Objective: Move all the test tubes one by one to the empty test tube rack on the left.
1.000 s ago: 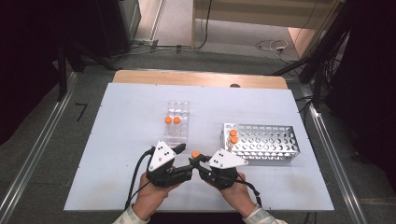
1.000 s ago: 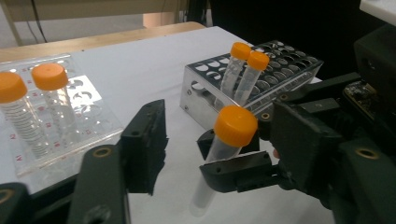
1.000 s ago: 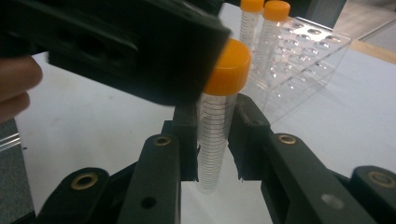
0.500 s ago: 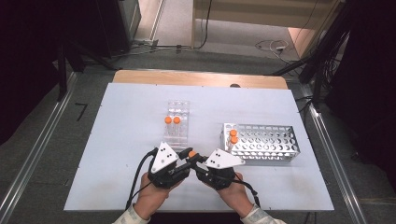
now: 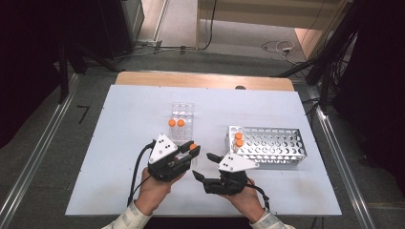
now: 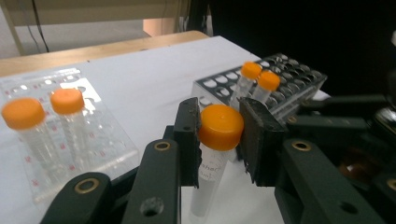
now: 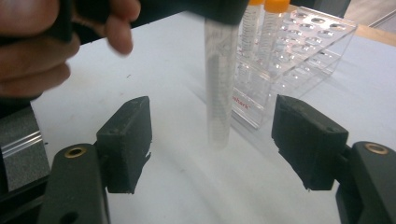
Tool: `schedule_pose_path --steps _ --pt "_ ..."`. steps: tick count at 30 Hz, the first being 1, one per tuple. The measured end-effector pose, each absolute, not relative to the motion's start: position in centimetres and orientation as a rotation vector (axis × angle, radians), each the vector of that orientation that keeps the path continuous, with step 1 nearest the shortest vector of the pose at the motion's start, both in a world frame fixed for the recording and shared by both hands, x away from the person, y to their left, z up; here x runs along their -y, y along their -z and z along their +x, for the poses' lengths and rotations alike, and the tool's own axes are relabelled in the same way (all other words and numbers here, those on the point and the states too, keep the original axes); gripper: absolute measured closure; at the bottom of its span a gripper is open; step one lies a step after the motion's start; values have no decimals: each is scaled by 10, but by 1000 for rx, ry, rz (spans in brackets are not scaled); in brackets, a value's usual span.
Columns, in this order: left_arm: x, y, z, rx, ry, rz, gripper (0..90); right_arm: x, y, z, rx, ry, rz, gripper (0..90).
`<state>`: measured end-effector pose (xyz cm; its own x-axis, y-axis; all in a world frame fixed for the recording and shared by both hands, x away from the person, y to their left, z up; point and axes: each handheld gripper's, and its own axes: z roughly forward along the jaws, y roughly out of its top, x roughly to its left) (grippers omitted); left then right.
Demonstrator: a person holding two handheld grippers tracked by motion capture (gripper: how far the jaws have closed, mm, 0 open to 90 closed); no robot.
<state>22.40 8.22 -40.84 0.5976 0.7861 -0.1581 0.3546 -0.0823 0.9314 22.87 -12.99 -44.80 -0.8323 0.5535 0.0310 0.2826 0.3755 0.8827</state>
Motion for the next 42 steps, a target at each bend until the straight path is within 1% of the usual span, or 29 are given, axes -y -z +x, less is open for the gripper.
schedule_pose_path --steps 12,20,33,42 --pt "-85 384 254 -996 -542 1663 689 153 443 222 -2345 -1449 754 265" --pt "-88 378 270 -1028 -580 1643 689 167 443 220 -2325 -1448 784 265" --pt "-91 389 285 -1084 -636 1628 688 177 443 221 -2303 -1448 810 266" --pt "-91 403 287 -1110 -622 1627 689 177 443 221 -2303 -1450 816 267"
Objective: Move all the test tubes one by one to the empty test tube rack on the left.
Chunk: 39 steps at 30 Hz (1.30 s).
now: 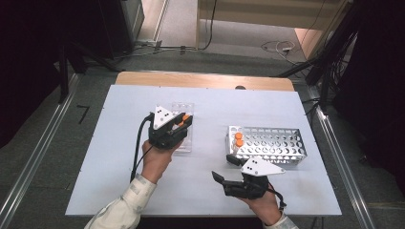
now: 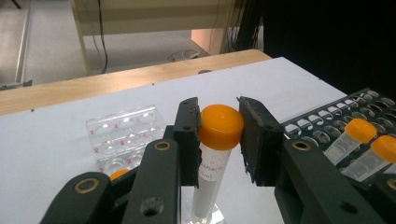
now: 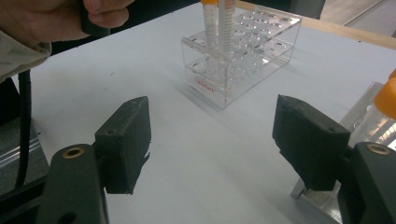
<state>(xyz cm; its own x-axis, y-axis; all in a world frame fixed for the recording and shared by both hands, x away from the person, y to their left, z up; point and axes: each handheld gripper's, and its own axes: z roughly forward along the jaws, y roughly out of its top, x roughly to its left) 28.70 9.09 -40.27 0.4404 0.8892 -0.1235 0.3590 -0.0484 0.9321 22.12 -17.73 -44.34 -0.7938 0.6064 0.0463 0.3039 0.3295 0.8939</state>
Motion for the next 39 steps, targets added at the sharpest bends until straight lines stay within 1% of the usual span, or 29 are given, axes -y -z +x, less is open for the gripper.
schedule_pose_path --steps 18,28,30,32,33,35,39 --pt "-86 427 287 -1140 -620 1667 680 176 445 221 -2311 -1441 817 267" --pt "-86 424 283 -1128 -606 1663 611 178 444 221 -2303 -1443 823 269" --pt "-87 422 280 -1118 -599 1661 585 179 444 221 -2297 -1442 824 270" --pt "-86 420 277 -1114 -594 1658 534 180 444 221 -2297 -1437 830 270" --pt "-86 419 276 -1112 -597 1657 503 181 444 221 -2294 -1434 827 270" --pt "-85 418 271 -1112 -613 1662 410 184 445 221 -2288 -1424 834 270" --pt "-84 415 262 -1106 -620 1656 293 193 444 221 -2261 -1416 858 275"
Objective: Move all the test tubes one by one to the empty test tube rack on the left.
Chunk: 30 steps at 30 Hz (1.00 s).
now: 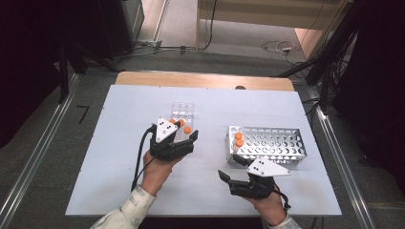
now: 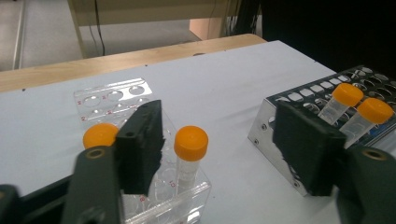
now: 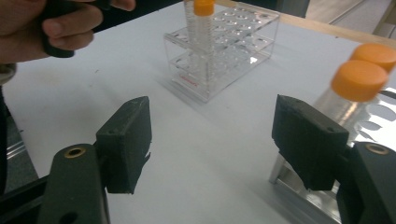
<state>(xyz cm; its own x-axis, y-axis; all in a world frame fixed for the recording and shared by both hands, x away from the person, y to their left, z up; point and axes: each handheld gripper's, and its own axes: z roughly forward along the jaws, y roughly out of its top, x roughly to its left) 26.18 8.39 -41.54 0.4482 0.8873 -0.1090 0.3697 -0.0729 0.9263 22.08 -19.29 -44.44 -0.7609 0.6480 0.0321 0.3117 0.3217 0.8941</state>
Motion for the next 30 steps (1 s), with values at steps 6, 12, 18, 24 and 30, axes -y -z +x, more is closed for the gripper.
schedule_pose_path --steps 6,12,18,24,30 --pt "-84 417 245 -1102 -628 1650 184 205 447 225 -2189 -1369 902 302" --pt "-85 428 231 -1101 -607 1679 178 210 454 239 -2132 -1325 954 356" --pt "-89 435 223 -1114 -596 1686 178 210 461 254 -2100 -1288 996 457" --pt "-88 438 223 -1118 -592 1696 178 207 466 263 -2081 -1284 1020 544" --pt "-88 439 222 -1119 -589 1698 179 205 468 268 -2061 -1295 1031 614"
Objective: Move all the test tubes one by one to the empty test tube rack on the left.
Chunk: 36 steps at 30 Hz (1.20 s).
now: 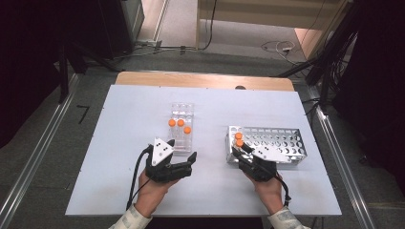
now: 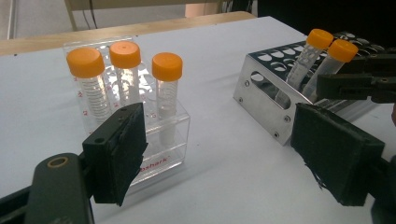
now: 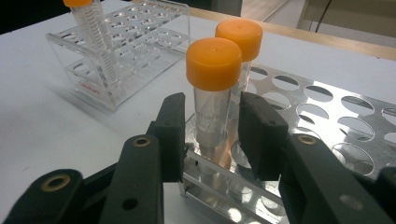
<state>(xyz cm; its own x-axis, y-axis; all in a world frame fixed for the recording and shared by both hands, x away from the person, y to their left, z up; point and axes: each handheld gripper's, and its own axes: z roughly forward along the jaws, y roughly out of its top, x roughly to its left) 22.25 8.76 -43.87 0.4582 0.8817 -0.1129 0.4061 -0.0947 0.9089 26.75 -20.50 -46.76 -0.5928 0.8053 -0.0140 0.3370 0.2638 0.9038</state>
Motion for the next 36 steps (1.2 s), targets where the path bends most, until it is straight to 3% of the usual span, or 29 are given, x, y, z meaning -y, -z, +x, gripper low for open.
schedule_pose_path --steps 9,36 --pt "-87 440 222 -1120 -587 1701 179 202 470 270 -2050 -1277 1042 708" --pt "-89 439 223 -1123 -584 1697 179 219 414 242 -1918 -1434 986 716"
